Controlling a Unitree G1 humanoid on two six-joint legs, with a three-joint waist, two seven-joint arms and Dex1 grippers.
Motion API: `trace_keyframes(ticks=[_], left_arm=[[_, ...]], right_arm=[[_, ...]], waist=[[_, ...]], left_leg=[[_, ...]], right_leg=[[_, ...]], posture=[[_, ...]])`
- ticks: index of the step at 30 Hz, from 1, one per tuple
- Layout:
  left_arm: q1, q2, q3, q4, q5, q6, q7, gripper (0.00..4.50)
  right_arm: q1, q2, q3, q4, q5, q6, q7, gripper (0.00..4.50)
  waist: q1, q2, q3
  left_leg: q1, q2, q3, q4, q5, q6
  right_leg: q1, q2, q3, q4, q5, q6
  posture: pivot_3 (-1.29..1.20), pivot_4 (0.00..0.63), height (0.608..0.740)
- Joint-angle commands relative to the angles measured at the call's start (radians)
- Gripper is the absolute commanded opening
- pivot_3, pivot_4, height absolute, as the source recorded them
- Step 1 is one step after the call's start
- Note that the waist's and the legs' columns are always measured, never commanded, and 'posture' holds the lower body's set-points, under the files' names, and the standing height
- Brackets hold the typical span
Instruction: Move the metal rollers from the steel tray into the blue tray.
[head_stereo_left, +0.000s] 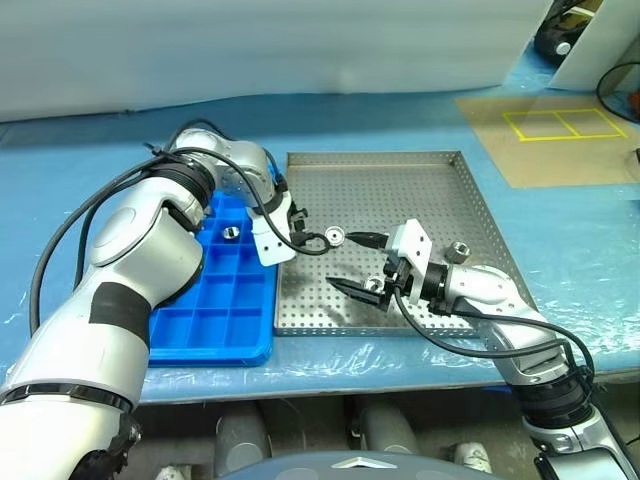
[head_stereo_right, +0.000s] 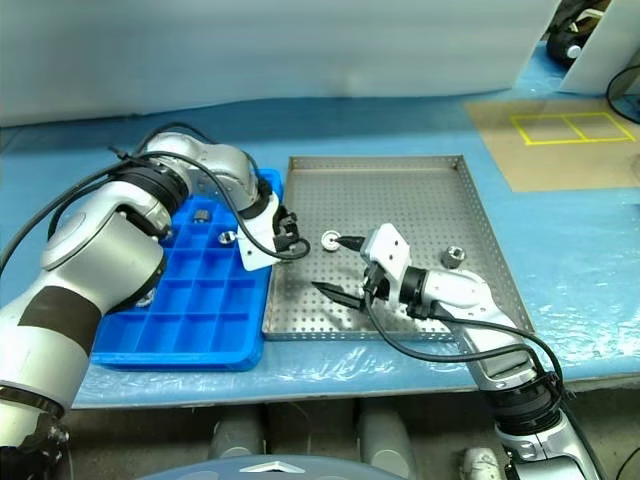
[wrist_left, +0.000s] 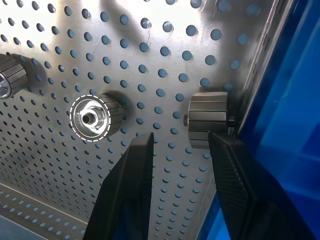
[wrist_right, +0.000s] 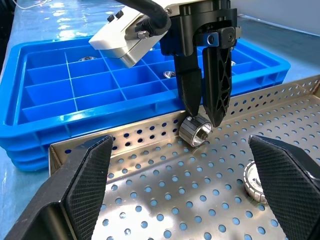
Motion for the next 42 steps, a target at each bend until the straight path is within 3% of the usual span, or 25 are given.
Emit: trace_keyframes(ticks=[1,13,17,23,29,37,40,42], left_arm=[[0.019,-0.015,-0.058,0.033,0.073,0.023,0.065,1.84],[0.030,-0.106,0.033,0.059,-0.037,-0.005,0.115,1.84],[0.029,-0.101,0.034,0.056,-0.036,0.009,0.126,1.84],[0.006,-0.087,0.088,0.066,-0.103,0.017,0.096,1.84],[-0.013,-0.124,0.309,0.083,-0.406,0.037,-0.138,1.84],[-0.003,-0.070,0.391,0.078,-0.521,0.249,-0.544,1.84],[0.001,-0.061,0.431,0.065,-0.577,0.333,-0.717,2.39],[0.006,-0.056,0.459,0.052,-0.623,0.375,-0.842,3.07]], right_arm=[[0.004,-0.002,-0.020,-0.049,0.009,-0.006,-0.009,4.50],[0.013,0.000,-0.008,-0.053,0.004,-0.009,-0.014,4.50],[0.008,-0.003,-0.010,-0.048,0.002,-0.010,-0.011,4.50],[0.002,-0.002,-0.010,-0.038,0.004,-0.013,-0.005,4.50],[-0.013,0.003,-0.001,-0.019,-0.004,-0.022,0.005,4.50],[-0.030,0.008,0.001,0.002,-0.009,-0.031,0.017,4.50],[-0.031,0.008,0.000,0.002,-0.010,-0.031,0.017,4.50],[-0.028,0.007,-0.001,0.001,-0.009,-0.032,0.019,4.50]], waist=[[0.001,0.000,0.000],[-0.003,-0.002,-0.001],[-0.003,-0.002,-0.001],[0.000,-0.002,-0.001],[0.005,-0.003,0.000],[0.000,-0.002,0.000],[0.003,-0.002,0.000],[0.007,-0.002,0.000]], left_leg=[[0.002,0.000,0.000,0.000,0.000,0.000],[-0.002,-0.010,0.000,0.003,-0.004,0.006],[-0.016,-0.010,0.000,0.004,-0.003,0.006],[-0.016,-0.011,0.000,0.003,-0.004,0.008],[-0.017,-0.014,0.000,0.005,-0.005,0.009],[-0.016,-0.014,0.000,0.002,-0.005,0.008],[-0.016,-0.014,0.000,0.002,-0.005,0.009],[-0.016,-0.014,0.000,0.002,-0.005,0.009]], right_leg=[[0.002,0.000,0.000,-0.001,0.000,0.000],[0.003,-0.010,0.000,-0.003,0.000,0.001],[-0.011,-0.010,0.000,-0.002,0.002,0.003],[-0.011,-0.011,0.000,-0.003,0.001,0.003],[-0.011,-0.014,0.000,-0.003,0.002,0.003],[-0.012,-0.014,0.000,-0.003,0.002,0.003],[-0.012,-0.014,0.000,-0.003,0.002,0.003],[-0.012,-0.014,0.000,-0.003,0.002,0.003]], posture=[[-0.37,0.150,0.740],[-0.38,0.150,0.740],[-0.38,0.150,0.740],[-0.36,0.150,0.740],[-0.35,0.150,0.740],[-0.34,0.150,0.740],[-0.34,0.150,0.740],[-0.34,0.150,0.740]])
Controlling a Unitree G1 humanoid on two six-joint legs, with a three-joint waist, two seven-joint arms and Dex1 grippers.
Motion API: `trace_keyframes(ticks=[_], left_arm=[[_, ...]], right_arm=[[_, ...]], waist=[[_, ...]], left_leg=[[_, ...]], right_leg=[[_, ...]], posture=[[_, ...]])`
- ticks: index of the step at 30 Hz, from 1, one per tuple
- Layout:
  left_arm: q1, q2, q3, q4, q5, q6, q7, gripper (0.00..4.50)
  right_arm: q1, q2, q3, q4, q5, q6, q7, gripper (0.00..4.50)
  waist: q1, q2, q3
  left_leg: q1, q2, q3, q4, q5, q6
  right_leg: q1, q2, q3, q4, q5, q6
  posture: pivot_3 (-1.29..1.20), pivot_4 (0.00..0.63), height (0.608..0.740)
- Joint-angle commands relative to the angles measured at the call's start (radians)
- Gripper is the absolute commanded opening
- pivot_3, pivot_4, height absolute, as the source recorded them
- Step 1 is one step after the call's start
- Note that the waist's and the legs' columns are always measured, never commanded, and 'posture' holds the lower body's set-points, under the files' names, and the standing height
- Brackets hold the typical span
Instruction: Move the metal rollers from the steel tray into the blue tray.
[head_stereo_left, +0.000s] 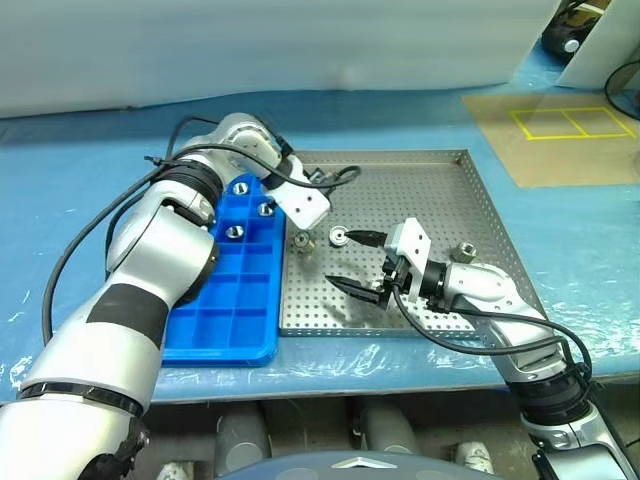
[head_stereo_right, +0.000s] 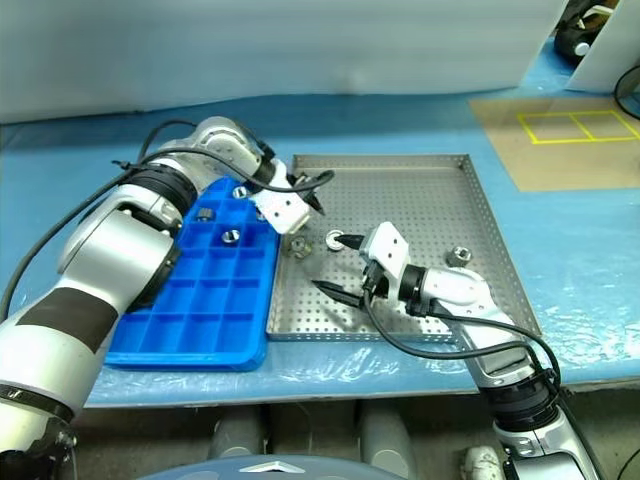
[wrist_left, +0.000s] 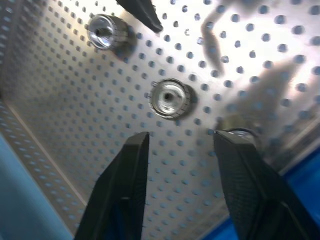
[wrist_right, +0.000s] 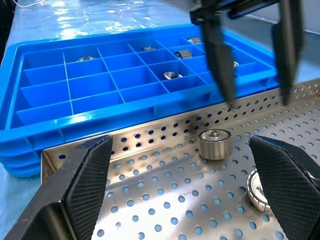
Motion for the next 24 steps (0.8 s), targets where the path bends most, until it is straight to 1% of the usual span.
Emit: trace_keyframes(ticks=[1,2,4,5,9,11,15,19,24], left_arm=[[-0.005,0.011,0.056,-0.037,-0.080,0.069,-0.147,3.39],[-0.003,0.012,0.063,-0.044,-0.081,0.079,-0.148,3.66],[0.005,0.024,0.042,-0.057,-0.043,0.051,-0.120,4.35],[0.009,0.026,0.031,-0.060,-0.026,0.048,-0.107,4.43],[0.023,0.005,0.013,-0.063,0.014,0.066,-0.031,4.43],[0.038,-0.009,0.000,-0.060,0.032,0.073,-0.022,4.43],[0.055,-0.050,-0.028,-0.051,0.088,0.122,0.087,4.43],[0.069,-0.083,-0.037,-0.036,0.113,0.184,0.131,4.43],[0.064,-0.086,-0.074,-0.017,0.180,0.255,0.220,4.43]], right_arm=[[-0.009,0.001,-0.004,-0.019,0.001,-0.017,0.003,4.50],[-0.009,0.001,-0.004,-0.019,0.001,-0.017,0.003,4.50],[-0.013,0.003,-0.005,-0.013,-0.001,-0.020,0.003,4.50],[-0.016,0.004,-0.004,-0.010,-0.002,-0.023,0.004,4.50],[-0.019,0.007,-0.001,-0.007,-0.003,-0.025,0.003,4.50],[-0.017,0.007,-0.001,-0.009,-0.002,-0.024,0.003,4.50],[-0.013,0.005,-0.008,-0.013,0.002,-0.021,0.003,4.50],[-0.028,-0.004,-0.014,-0.026,0.019,-0.014,0.023,4.50],[-0.061,-0.030,-0.024,-0.056,0.055,0.007,0.072,4.50]], waist=[[0.004,0.000,0.000],[0.005,0.000,0.000],[0.004,0.000,0.000],[0.004,0.000,0.000],[0.002,0.000,0.000],[0.002,0.000,0.000],[0.001,0.000,0.000],[-0.001,0.000,0.000],[-0.007,0.000,0.000]], left_leg=[[0.000,0.000,0.000,0.000,0.000,0.000],[0.000,0.000,0.000,0.000,0.000,0.000],[0.000,0.000,0.000,0.000,0.000,0.001],[0.000,0.000,0.000,0.000,-0.001,0.001],[0.000,0.000,0.000,0.000,-0.001,0.001],[0.000,0.000,0.000,0.000,-0.001,0.001],[0.000,0.000,0.000,0.000,-0.001,0.001],[0.000,0.000,0.000,0.001,-0.001,0.001],[0.000,0.000,0.000,0.001,-0.001,0.002]], right_leg=[[0.000,0.000,0.000,0.000,0.000,0.000],[0.000,0.000,0.000,0.000,0.000,0.000],[0.000,0.000,0.000,0.000,0.000,0.000],[0.000,0.000,0.000,0.000,0.000,0.000],[0.000,0.000,0.000,0.000,0.000,0.000],[0.000,0.000,0.000,0.000,0.000,0.000],[0.000,0.000,0.000,0.000,0.000,0.000],[0.000,0.000,0.000,0.000,0.000,0.000],[0.000,0.000,0.000,0.001,0.000,0.000]], posture=[[-0.34,0.150,0.740],[-0.34,0.150,0.740],[-0.34,0.150,0.740],[-0.34,0.150,0.740],[-0.34,0.150,0.740],[-0.34,0.150,0.740],[-0.34,0.150,0.740],[-0.35,0.150,0.740],[-0.37,0.150,0.740]])
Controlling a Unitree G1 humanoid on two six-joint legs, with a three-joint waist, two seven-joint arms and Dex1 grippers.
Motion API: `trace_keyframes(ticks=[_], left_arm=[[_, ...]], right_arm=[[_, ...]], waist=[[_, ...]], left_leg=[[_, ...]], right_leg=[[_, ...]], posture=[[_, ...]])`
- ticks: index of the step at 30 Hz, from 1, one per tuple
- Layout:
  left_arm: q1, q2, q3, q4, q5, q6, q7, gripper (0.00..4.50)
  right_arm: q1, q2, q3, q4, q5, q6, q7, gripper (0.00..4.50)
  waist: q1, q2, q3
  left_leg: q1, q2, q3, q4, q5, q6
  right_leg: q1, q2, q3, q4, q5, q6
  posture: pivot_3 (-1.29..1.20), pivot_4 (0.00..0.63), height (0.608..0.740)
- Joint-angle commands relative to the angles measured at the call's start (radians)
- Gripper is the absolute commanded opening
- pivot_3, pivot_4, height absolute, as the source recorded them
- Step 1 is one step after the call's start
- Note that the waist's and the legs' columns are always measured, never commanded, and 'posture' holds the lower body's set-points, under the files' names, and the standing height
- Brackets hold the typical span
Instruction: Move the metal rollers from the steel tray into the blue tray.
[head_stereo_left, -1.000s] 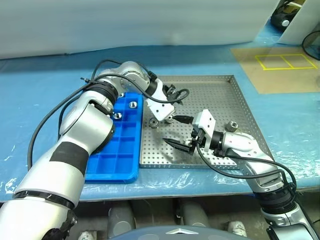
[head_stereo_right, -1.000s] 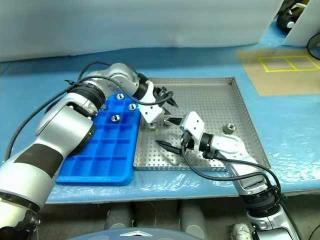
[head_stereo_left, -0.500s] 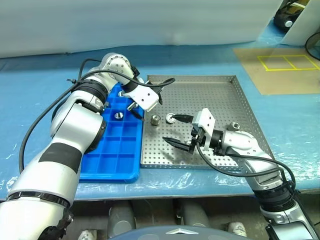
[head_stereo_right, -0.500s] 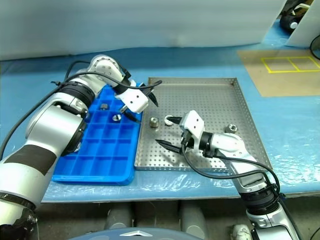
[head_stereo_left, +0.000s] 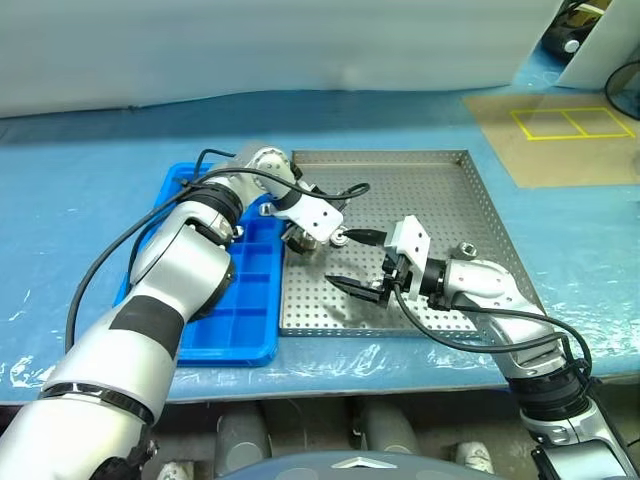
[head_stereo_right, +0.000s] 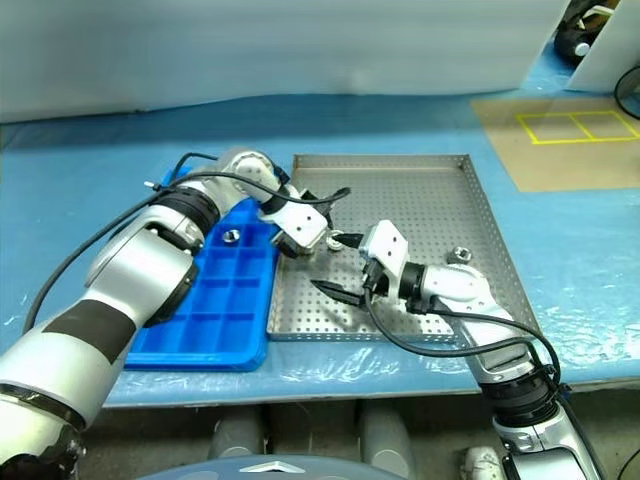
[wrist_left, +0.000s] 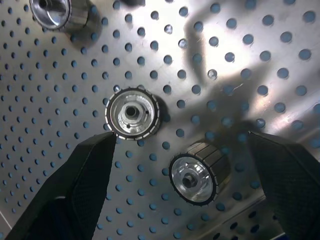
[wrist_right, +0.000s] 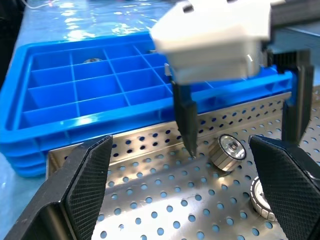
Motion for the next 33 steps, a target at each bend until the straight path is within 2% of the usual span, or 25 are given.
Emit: trace_keyframes(ticks=[1,8,12,15,25,33], left_arm=[[-0.016,0.011,-0.027,0.008,0.048,0.050,0.060,4.43],[0.002,0.011,-0.036,0.025,0.073,0.122,0.059,4.43],[0.012,-0.011,-0.012,0.029,0.053,0.160,0.091,4.43],[0.016,-0.017,-0.014,0.031,0.059,0.168,0.115,4.43],[0.037,-0.018,-0.022,0.041,0.077,0.218,0.168,4.43],[0.041,-0.008,-0.010,0.045,0.062,0.267,0.066,4.43]], right_arm=[[-0.043,-0.021,-0.027,-0.049,0.031,0.002,0.027,4.50],[-0.040,-0.039,-0.047,-0.049,0.046,0.024,0.024,4.50],[-0.012,-0.081,-0.092,-0.107,0.197,0.159,0.082,4.50],[0.006,-0.122,-0.121,-0.122,0.253,0.212,0.101,4.50],[0.038,-0.132,-0.185,-0.121,0.262,0.223,0.041,4.50],[0.073,-0.142,-0.186,-0.147,0.274,0.236,0.023,4.50]], waist=[[0.000,0.000,0.000],[-0.002,0.000,0.000],[-0.001,0.000,0.000],[-0.001,0.000,0.000],[0.000,0.000,0.000],[-0.006,0.000,0.000]], left_leg=[[0.000,0.000,0.000,0.000,0.000,0.000],[0.000,0.000,0.000,0.000,-0.001,0.002],[0.001,0.000,0.000,0.000,-0.001,0.003],[0.000,0.000,0.000,0.000,-0.003,0.004],[0.001,0.000,0.000,0.001,-0.003,0.004],[0.001,0.000,0.000,0.001,-0.003,0.004]], right_leg=[[0.000,0.000,0.000,0.000,0.000,0.000],[0.001,0.000,0.000,0.000,0.000,0.000],[0.001,0.000,0.000,0.000,0.000,0.000],[0.001,0.000,0.000,-0.001,0.000,0.000],[0.002,0.000,0.000,-0.001,0.000,0.000],[0.002,0.000,0.000,-0.001,0.000,0.000]], posture=[[-0.37,0.150,0.740],[-0.39,0.150,0.740],[-0.40,0.150,0.740],[-0.41,0.150,0.740],[-0.43,0.150,0.740],[-0.43,0.150,0.740]])
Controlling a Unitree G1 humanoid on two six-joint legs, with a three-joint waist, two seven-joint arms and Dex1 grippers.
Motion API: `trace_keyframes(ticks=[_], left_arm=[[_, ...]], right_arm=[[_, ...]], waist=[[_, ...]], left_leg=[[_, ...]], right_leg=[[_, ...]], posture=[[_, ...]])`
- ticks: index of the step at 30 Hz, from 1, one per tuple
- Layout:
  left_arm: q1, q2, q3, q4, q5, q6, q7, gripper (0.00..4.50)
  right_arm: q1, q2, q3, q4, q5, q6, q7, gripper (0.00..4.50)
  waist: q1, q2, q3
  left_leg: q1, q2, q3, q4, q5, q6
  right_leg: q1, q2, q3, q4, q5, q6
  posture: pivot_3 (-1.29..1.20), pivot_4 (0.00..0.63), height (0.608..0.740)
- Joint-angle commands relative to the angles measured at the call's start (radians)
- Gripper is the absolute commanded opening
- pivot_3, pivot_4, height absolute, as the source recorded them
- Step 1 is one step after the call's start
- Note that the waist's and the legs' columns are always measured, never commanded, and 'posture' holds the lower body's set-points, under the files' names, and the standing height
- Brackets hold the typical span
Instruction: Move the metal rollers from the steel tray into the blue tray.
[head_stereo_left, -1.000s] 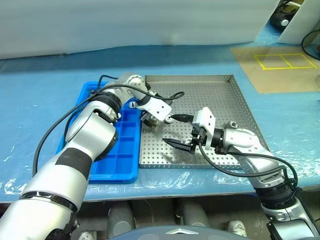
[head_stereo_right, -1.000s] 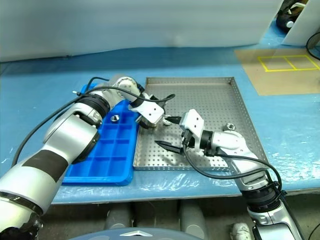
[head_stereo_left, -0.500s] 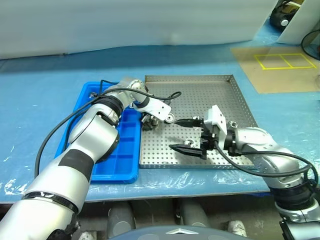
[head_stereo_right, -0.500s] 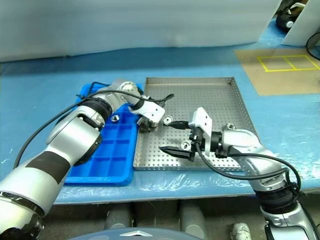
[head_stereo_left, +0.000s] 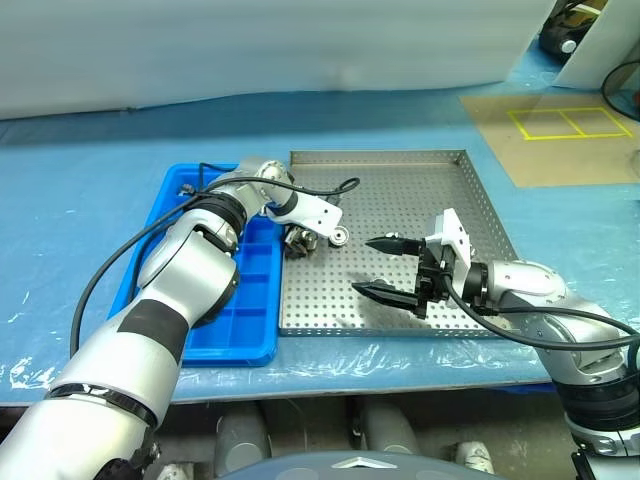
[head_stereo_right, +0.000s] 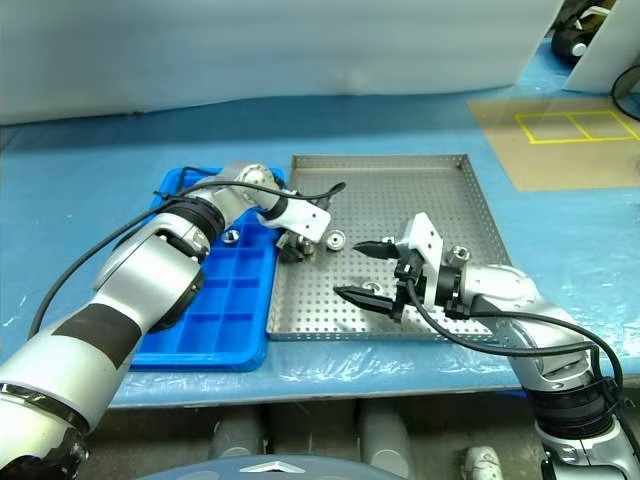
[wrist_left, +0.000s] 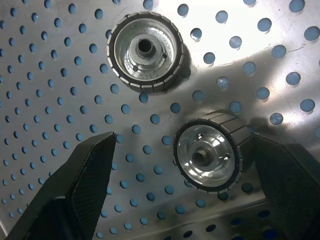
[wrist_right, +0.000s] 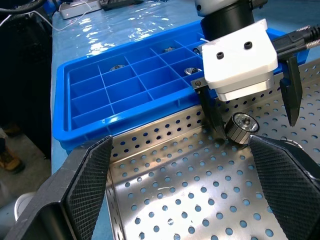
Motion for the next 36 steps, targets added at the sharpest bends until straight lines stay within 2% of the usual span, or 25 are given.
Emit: trace_keyframes(ticks=[1,4,5,7,11,17,20,24,29,36], left_arm=[[0.016,0.017,0.009,0.012,-0.008,0.023,-0.095,4.43],[0.018,0.013,0.032,0.011,-0.034,0.062,-0.175,4.43],[0.018,0.015,0.028,0.008,-0.029,0.063,-0.178,4.26],[0.017,0.021,0.023,0.003,-0.020,0.050,-0.164,3.85],[0.018,0.025,0.009,0.001,0.000,0.049,-0.124,2.51],[0.020,0.031,-0.007,0.002,0.018,0.036,-0.119,2.51],[0.019,0.028,0.011,0.000,0.002,0.032,-0.106,1.94],[0.007,0.023,0.040,-0.005,-0.027,0.021,-0.099,1.91],[-0.029,0.023,0.109,-0.018,-0.107,0.020,-0.210,1.91],[-0.084,0.071,0.190,-0.043,-0.195,0.043,-0.327,1.91]], right_arm=[[0.005,-0.003,-0.027,-0.045,0.015,-0.007,-0.017,4.50],[0.003,0.002,-0.019,-0.043,0.003,-0.014,-0.032,4.50],[0.004,0.000,-0.015,-0.042,-0.005,-0.019,-0.036,4.50],[0.004,0.000,-0.006,-0.040,-0.018,-0.028,-0.042,4.50],[0.001,0.004,0.000,-0.034,-0.032,-0.038,-0.048,4.50],[-0.003,0.006,0.013,-0.022,-0.059,-0.056,-0.046,4.50],[-0.004,0.008,0.025,-0.016,-0.074,-0.067,-0.042,4.50],[-0.014,0.016,0.036,-0.008,-0.085,-0.079,-0.040,4.50],[-0.042,0.015,0.037,0.015,-0.088,-0.090,-0.025,4.50],[-0.107,0.012,0.059,0.081,-0.103,-0.121,0.031,4.50]], waist=[[-0.005,0.000,0.000],[-0.018,0.000,0.000],[-0.021,0.000,0.000],[-0.022,0.000,0.000],[-0.021,0.000,0.000],[-0.021,0.000,0.000],[-0.021,0.000,0.000],[-0.019,0.000,0.000],[-0.019,-0.001,0.000],[-0.017,-0.001,0.001]], left_leg=[[0.000,0.000,0.000,0.000,0.000,0.000],[-0.001,0.000,0.000,-0.001,0.000,0.000],[-0.001,0.000,0.000,-0.002,0.000,0.000],[-0.001,0.000,0.000,-0.002,0.000,0.000],[-0.001,0.000,0.000,-0.001,0.000,0.000],[0.000,-0.001,0.000,0.000,0.000,0.001],[-0.001,-0.001,0.000,0.000,0.000,0.001],[-0.001,-0.001,0.000,0.000,0.000,0.001],[-0.004,-0.001,0.000,-0.001,-0.001,0.001],[-0.005,-0.001,0.000,-0.002,-0.001,0.001]], right_leg=[[0.000,0.000,0.000,0.000,0.000,0.000],[0.000,0.000,0.000,-0.001,0.000,0.000],[-0.001,0.000,0.000,-0.002,0.000,0.000],[-0.001,0.000,0.000,-0.002,0.000,0.000],[0.000,0.000,0.000,-0.002,0.000,0.001],[0.000,-0.001,0.000,-0.001,0.000,0.001],[0.000,-0.001,0.000,-0.001,0.000,0.001],[0.000,-0.001,0.000,-0.001,0.000,0.001],[-0.002,-0.001,0.000,-0.002,0.000,0.001],[-0.003,-0.001,-0.001,-0.003,0.000,0.001]], posture=[[-0.43,0.150,0.740],[-0.43,0.150,0.740],[-0.43,0.150,0.740],[-0.43,0.150,0.740],[-0.43,0.150,0.740],[-0.42,0.150,0.740],[-0.42,0.150,0.740],[-0.41,0.150,0.740],[-0.39,0.150,0.740],[-0.31,0.150,0.740]])
